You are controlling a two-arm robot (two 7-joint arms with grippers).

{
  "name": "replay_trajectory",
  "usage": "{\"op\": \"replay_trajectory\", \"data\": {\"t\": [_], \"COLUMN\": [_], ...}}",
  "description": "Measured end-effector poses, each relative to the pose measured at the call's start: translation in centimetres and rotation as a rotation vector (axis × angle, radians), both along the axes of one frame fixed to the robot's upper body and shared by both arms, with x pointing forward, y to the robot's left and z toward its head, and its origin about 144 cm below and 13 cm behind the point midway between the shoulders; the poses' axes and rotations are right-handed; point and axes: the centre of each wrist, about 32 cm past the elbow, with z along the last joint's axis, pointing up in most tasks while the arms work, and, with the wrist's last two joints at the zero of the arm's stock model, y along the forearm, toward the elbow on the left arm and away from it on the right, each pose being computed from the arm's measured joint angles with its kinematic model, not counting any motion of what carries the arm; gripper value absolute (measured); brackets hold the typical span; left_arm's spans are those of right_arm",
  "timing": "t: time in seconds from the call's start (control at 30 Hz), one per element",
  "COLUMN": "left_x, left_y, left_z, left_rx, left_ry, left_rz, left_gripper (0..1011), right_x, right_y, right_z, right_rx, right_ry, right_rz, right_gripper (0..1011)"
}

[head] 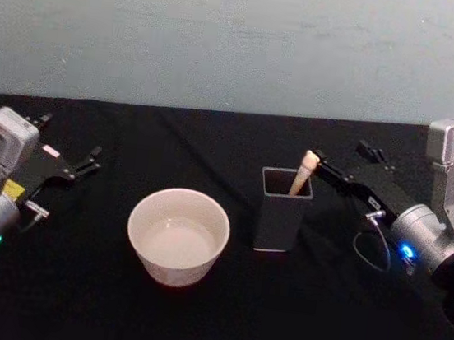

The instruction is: Pick up the stirring spoon with one hand, stir inside the cup, then place it back in its original position.

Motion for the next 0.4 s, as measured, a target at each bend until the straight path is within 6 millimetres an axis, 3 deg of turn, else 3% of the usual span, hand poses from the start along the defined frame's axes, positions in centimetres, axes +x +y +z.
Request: {"op": "replay_trajectory", "data": {"t": [0.4], "left_x": [0.00], "left_y": [0.00], "left_z": [0.00], "left_rx": [0.000], "left_ry": [0.000], "left_rz": [0.000], "left_gripper": [1001], "right_x": [0.00], "right_y": [0.00], "right_z": [0.00], "right_rx": [0.000], "right_ry": [0.000], "right_rz": [0.000], "right_gripper": [1002]}}
